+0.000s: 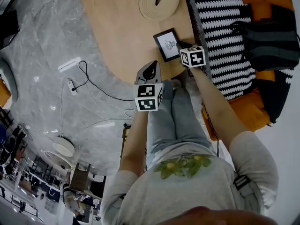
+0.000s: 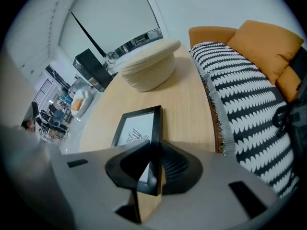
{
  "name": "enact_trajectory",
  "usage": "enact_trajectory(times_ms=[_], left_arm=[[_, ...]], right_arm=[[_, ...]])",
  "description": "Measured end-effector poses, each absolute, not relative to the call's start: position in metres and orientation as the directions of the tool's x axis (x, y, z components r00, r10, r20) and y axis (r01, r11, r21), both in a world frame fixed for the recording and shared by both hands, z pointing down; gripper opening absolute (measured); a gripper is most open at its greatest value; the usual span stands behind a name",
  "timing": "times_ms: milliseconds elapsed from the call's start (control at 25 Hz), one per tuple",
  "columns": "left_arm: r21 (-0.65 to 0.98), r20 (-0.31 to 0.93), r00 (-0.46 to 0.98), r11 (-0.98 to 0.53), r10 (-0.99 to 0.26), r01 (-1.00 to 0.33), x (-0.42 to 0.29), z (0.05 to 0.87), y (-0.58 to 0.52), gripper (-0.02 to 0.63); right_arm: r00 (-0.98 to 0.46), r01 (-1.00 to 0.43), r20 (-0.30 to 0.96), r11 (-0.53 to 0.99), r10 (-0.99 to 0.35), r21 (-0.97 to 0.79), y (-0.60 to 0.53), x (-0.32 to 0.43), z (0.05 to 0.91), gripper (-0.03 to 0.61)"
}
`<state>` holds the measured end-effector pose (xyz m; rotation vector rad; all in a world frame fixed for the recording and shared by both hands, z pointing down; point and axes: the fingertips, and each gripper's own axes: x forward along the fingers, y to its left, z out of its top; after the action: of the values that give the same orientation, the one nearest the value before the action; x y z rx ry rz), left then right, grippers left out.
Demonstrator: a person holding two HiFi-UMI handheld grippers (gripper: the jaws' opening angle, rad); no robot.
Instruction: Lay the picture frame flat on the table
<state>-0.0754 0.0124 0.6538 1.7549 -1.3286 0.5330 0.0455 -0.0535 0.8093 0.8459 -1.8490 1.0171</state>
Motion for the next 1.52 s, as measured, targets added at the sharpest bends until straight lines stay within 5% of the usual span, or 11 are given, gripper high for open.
enact_trajectory(times_ms=[1520], left_arm=[[0.361, 0.753, 0.365, -0.121, -0.548, -0.925, -0.062, 0.653, 0.015, 0.015]], right_arm=[[-0.366, -0.833, 0.926, 0.476, -0.094, -0.281, -0.042, 0.051, 0.824, 0.079]])
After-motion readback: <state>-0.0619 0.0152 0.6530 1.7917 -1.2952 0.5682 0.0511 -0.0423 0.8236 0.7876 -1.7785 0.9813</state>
